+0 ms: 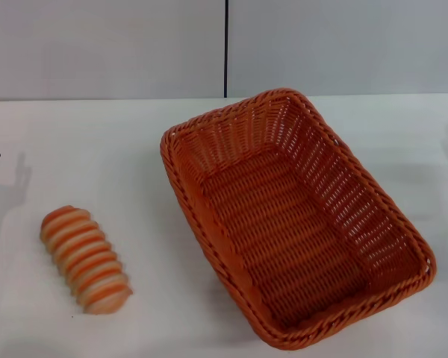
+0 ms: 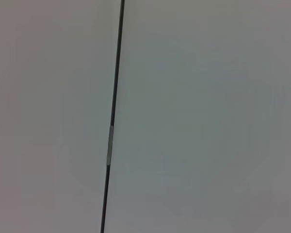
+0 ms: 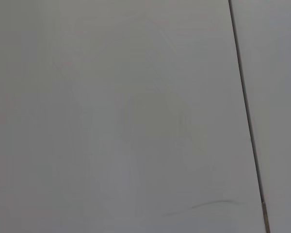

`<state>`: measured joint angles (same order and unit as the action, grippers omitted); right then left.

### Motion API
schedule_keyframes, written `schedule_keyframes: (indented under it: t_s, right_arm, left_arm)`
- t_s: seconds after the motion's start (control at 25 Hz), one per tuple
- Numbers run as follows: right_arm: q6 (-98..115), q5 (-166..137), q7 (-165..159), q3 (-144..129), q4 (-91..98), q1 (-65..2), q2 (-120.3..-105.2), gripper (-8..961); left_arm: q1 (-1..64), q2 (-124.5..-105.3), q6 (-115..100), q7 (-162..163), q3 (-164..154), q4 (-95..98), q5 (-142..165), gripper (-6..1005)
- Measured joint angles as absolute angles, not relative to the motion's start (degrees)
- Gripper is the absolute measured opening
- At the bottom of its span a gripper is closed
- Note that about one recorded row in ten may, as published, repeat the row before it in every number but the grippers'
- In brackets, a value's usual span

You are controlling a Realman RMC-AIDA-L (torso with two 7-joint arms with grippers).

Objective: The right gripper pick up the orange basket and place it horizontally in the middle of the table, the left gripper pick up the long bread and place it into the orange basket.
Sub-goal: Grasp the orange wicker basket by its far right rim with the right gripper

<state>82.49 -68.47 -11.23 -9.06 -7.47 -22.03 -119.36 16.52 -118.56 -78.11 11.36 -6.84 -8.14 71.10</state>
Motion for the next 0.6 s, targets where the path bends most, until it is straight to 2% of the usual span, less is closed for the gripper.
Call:
schedule_keyframes:
  t_s: [0.6]
  right_arm:
    - [82.35, -68.22, -11.23, -9.04, -7.47, -22.03, -119.36, 730]
  left_arm:
    - [16.99, -118.36, -77.58, 11.73, -6.87, -7.4, 71.19, 687]
